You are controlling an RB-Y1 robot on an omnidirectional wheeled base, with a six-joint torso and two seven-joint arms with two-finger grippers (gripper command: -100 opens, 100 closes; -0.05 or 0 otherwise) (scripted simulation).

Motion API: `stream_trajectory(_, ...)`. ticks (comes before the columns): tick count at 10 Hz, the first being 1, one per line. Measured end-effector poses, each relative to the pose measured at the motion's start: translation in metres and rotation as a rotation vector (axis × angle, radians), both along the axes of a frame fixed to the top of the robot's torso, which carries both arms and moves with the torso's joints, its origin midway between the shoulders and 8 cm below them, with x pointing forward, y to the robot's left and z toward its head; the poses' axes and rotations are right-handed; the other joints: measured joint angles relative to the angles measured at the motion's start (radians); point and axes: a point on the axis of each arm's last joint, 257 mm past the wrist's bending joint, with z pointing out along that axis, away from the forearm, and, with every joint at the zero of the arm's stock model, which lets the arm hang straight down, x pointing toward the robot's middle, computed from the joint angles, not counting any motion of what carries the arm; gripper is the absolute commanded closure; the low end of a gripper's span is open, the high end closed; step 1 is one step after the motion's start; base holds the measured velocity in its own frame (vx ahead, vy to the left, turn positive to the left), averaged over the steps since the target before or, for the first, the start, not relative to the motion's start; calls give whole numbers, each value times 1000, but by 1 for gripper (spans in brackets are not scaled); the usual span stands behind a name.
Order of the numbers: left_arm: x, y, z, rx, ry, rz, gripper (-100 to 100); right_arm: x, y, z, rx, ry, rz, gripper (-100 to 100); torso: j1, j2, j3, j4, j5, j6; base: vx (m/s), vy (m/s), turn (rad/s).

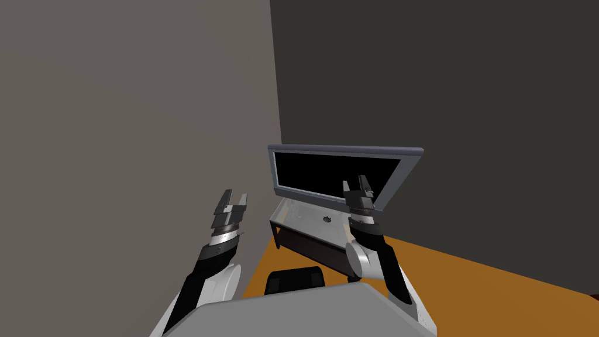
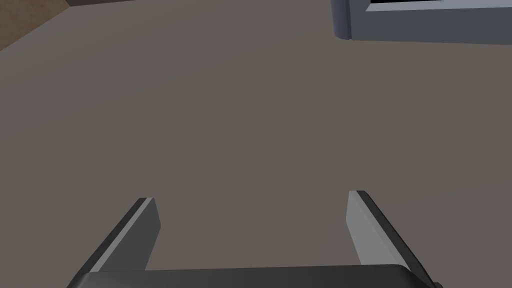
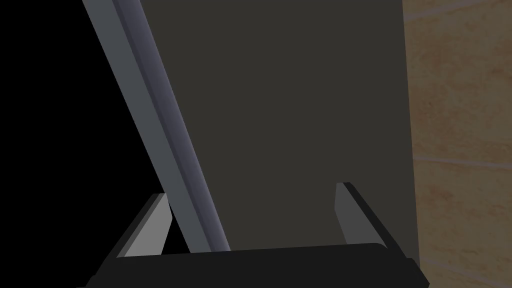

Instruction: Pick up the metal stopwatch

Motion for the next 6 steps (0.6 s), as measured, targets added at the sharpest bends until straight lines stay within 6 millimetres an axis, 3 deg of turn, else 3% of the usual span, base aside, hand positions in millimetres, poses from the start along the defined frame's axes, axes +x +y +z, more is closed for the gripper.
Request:
stream_trajectory(3, 0, 0, 0, 0, 0, 0, 0, 9, 11, -16, -67, 53, 26, -100, -3, 2, 1, 0, -1, 0, -27, -32, 45)
stream_trajectory(6, 0, 0, 0, 0, 0, 0, 0, 21, 31, -45, -164, 145, 62, -100, -4, 2, 1, 1, -1, 0, -36, -51, 82)
